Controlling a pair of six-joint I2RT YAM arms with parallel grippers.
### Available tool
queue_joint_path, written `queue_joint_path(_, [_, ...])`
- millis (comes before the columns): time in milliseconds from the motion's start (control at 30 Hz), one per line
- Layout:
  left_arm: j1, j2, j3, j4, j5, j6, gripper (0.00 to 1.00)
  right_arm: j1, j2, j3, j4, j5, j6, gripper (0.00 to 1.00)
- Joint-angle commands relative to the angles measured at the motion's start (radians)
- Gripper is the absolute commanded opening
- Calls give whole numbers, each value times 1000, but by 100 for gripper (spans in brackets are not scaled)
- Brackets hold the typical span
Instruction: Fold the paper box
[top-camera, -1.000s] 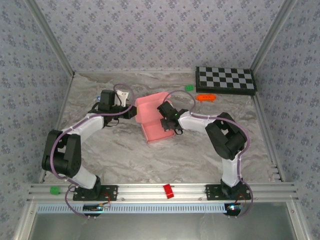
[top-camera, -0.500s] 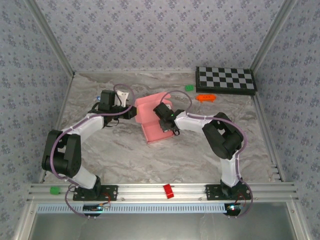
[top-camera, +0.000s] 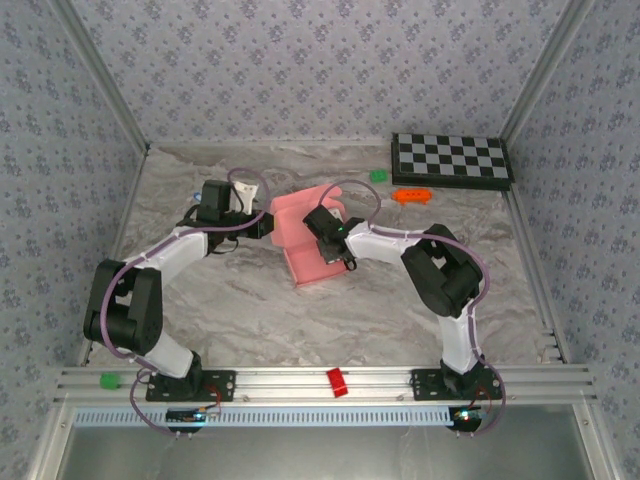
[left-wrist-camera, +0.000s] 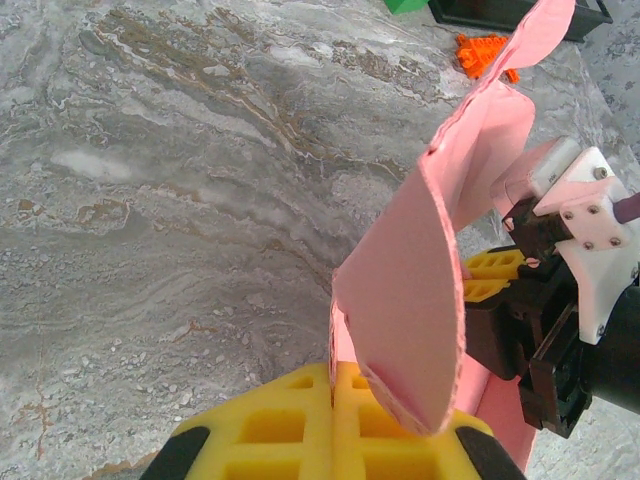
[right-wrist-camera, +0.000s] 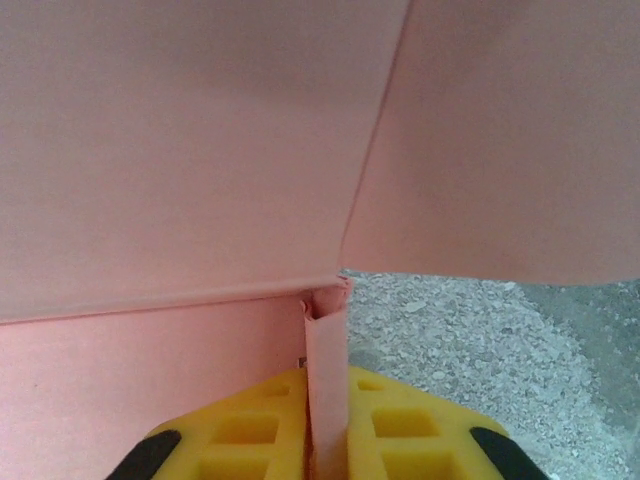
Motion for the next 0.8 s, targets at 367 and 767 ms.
queue_joint_path(367, [1,-1,29,-5,12,1,0,-2,-33,17,-131,22,58,25])
queue_joint_path(767, [1,-7,21,2,12,3,0,-2,-91,24,-129,-7,81,46])
